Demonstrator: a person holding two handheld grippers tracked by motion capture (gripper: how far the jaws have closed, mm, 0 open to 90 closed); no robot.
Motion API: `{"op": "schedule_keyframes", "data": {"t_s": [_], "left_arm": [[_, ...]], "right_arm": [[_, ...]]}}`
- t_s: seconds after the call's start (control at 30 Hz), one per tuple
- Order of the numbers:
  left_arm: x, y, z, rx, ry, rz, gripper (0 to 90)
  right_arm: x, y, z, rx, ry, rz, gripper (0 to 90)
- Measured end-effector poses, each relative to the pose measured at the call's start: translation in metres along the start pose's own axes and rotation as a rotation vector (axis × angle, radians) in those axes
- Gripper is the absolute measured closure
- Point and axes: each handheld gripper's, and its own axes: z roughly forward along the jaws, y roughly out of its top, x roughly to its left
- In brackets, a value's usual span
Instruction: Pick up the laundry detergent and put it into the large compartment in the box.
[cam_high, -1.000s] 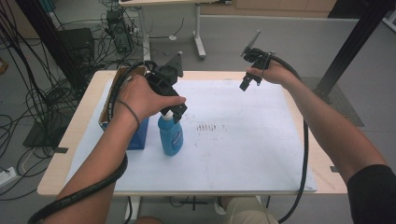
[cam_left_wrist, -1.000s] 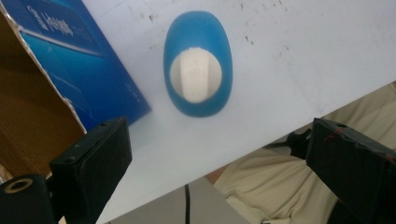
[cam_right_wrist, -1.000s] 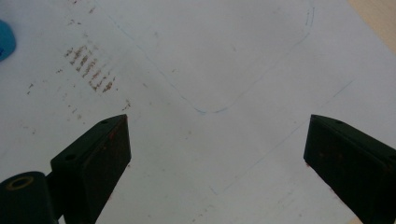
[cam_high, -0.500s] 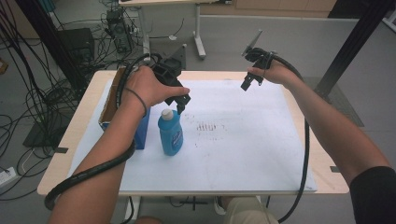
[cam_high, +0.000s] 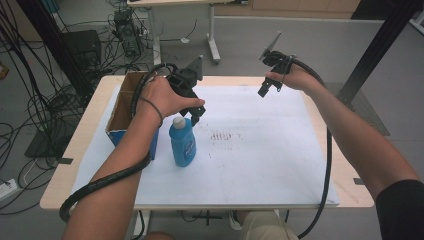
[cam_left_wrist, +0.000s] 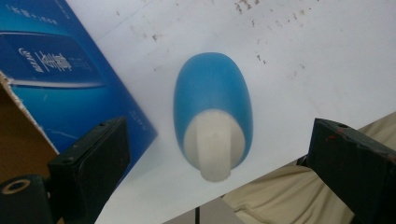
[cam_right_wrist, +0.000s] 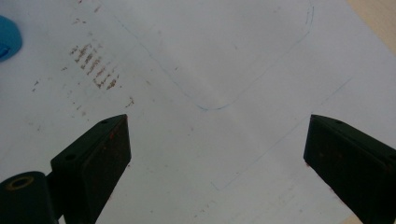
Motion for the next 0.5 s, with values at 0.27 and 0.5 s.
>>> {"op": "schedule_keyframes", "data": {"t_s": [0.27,0.5], "left_arm": [[0.004,0.002,0.022,0.014,-0.016,-0.003,6.4],[0.002,0.006,0.036,0.023,-0.021,0.008,6.4]], "right_arm": [[0.001,0.001,0.0,0.002,-0.003,-0.001,7.4],[0.001,0.002,0.002,0.002,0.0,-0.005,7.3]]}}
